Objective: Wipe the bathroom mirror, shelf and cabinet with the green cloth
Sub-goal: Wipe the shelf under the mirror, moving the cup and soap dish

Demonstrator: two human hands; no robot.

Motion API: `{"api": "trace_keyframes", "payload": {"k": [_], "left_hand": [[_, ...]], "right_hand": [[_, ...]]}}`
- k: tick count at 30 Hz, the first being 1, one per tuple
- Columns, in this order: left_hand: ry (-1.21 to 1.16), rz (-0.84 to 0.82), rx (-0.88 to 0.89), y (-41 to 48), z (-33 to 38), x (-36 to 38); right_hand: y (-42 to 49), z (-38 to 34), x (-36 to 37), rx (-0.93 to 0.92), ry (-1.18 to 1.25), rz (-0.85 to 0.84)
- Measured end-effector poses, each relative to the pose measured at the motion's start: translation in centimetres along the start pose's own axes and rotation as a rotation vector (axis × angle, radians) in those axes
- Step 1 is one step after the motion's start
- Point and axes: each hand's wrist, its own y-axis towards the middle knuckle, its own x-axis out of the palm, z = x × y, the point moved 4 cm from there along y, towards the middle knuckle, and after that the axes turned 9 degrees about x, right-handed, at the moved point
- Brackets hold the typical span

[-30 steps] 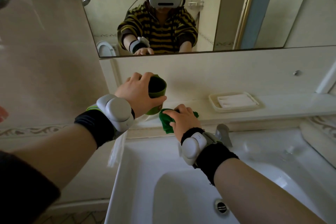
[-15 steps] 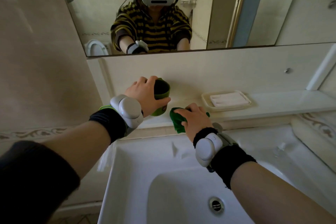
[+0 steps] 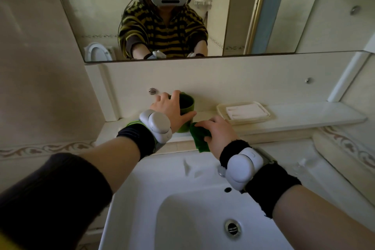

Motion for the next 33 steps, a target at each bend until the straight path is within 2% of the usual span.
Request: {"api": "trace_keyframes", "payload": {"k": [12,20,24,30,33], "left_hand": [[-0.063,0.069,0.032,0.4,1.5,0.6],[-0.007,0.173,-0.013,-1.5,-4.0,-1.7],[0.077,0.061,-0.090,-2.9,-7.8,-1.2],[0.154,-0.257,-0.149,-4.7,-11.3,1.4],[0.137,-0.312,-0.156,-4.9,-11.9,2.3]], "right_hand": [[-0.7,0.2,-0.6,0.011,-0.017,-0.012],[-1.1,-2.6,1.0,-0.028,-0.039,-0.076],[-1.5,-4.4,2.5,-0.055,-0.049,-0.103],[-1.7,-7.0,4.2,-0.092,-0.025,-0.129],[-1.4,-7.8,4.6,-0.104,-0.026,-0.132]]}}
